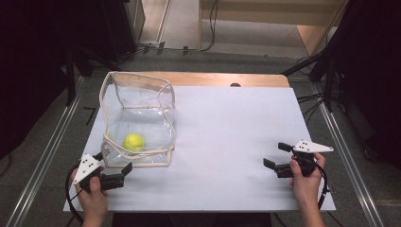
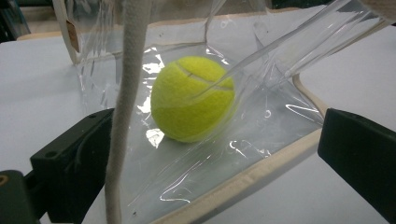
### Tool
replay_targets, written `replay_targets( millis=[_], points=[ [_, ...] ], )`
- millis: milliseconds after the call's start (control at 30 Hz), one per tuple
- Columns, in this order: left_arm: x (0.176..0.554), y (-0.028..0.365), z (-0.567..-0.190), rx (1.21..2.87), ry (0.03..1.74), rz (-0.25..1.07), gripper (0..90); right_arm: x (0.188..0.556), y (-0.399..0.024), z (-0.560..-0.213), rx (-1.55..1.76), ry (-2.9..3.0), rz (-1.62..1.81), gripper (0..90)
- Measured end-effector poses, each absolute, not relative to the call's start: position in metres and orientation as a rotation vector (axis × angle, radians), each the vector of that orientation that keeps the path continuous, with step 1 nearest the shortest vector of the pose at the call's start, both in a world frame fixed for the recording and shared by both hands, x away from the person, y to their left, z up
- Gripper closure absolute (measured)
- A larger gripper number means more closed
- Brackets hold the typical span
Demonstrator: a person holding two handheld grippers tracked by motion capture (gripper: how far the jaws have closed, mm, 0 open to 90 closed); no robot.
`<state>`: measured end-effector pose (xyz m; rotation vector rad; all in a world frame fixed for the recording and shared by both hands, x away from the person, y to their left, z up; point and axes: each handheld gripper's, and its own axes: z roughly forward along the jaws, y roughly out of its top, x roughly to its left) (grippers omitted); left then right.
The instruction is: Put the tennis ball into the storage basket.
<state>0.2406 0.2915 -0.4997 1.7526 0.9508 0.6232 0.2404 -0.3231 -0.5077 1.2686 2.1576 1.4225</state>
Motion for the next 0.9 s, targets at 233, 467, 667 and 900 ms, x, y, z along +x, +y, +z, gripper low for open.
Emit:
replay_targets(
  millis=[233, 467, 667, 900],
  points=[
    [0.240, 0.291, -0.500, 1.753, 0.950, 0.625, 0.0, 0.232, -0.335, -0.511, 1.295, 2.126, 1.421, 0.0],
    [0.240, 0.291, -0.500, 1.753, 0.948, 0.626, 0.0, 0.222, -0.348, -0.513, 1.310, 2.085, 1.425, 0.0],
    [0.240, 0.291, -0.500, 1.754, 0.948, 0.627, 0.0, 0.214, -0.359, -0.516, 1.339, 2.039, 1.434, 0.0],
    [0.240, 0.292, -0.500, 1.753, 0.948, 0.625, 0.0, 0.203, -0.370, -0.521, 1.358, 1.952, 1.512, 0.0]
  ],
)
